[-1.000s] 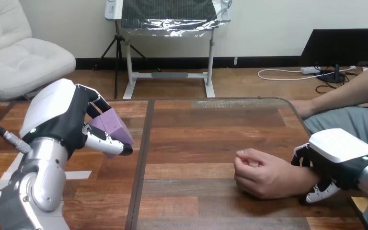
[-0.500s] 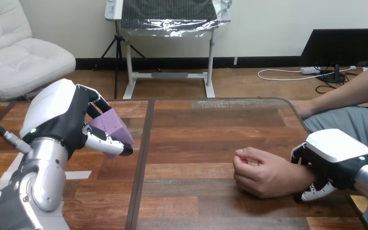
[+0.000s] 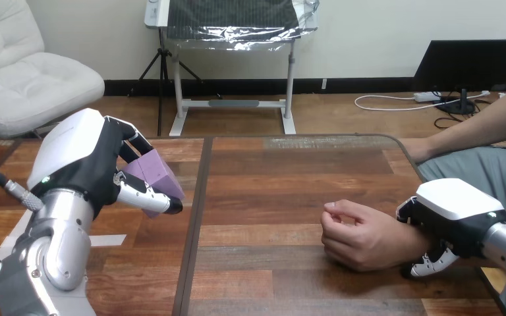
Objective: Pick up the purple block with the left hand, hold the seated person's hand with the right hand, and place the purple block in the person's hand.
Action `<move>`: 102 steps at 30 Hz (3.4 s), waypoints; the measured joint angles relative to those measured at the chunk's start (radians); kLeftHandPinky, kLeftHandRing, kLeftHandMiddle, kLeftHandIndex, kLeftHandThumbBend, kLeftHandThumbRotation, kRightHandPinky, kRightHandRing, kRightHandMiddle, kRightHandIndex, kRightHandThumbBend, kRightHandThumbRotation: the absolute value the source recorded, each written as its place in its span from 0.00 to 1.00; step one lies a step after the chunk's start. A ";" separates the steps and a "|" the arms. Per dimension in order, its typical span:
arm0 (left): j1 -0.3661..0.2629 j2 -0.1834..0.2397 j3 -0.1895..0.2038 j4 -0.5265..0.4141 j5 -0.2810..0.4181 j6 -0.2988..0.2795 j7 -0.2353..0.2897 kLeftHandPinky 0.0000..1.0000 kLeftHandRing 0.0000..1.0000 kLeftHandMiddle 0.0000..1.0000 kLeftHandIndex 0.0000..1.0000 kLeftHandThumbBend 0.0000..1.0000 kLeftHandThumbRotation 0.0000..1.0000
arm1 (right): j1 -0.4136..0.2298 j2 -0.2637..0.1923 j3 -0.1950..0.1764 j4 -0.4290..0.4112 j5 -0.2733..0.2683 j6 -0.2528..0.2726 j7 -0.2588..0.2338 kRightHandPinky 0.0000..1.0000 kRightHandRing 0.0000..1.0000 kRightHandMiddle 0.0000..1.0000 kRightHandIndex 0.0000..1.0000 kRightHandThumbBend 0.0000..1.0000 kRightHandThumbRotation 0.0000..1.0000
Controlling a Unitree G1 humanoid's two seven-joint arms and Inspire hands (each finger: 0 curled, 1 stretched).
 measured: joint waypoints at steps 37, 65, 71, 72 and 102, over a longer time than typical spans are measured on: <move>-0.004 -0.005 0.032 0.100 -0.104 -0.103 0.062 0.18 0.25 0.34 0.44 0.71 0.00 | -0.020 0.031 -0.014 0.006 0.087 -0.002 0.058 0.17 0.24 0.33 0.43 0.86 0.05; -0.094 -0.039 0.035 0.386 -0.281 -0.231 0.165 0.23 0.31 0.39 0.46 0.70 0.00 | -0.019 0.043 -0.030 -0.033 0.158 -0.001 0.111 0.23 0.30 0.39 0.46 0.86 0.11; -0.128 -0.044 0.030 0.471 -0.302 -0.273 0.186 0.26 0.33 0.41 0.46 0.70 0.00 | -0.019 0.050 -0.031 -0.048 0.165 -0.001 0.115 0.25 0.32 0.41 0.46 0.86 0.12; -0.134 -0.044 0.029 0.486 -0.307 -0.279 0.191 0.26 0.34 0.42 0.46 0.70 0.00 | -0.019 0.051 -0.031 -0.051 0.166 -0.001 0.115 0.25 0.32 0.41 0.47 0.86 0.12; -0.295 -0.129 -0.026 0.852 -0.357 -0.465 0.301 0.29 0.36 0.43 0.45 0.69 0.00 | -0.019 0.081 -0.041 -0.201 0.231 0.070 0.201 0.32 0.38 0.45 0.48 0.86 0.18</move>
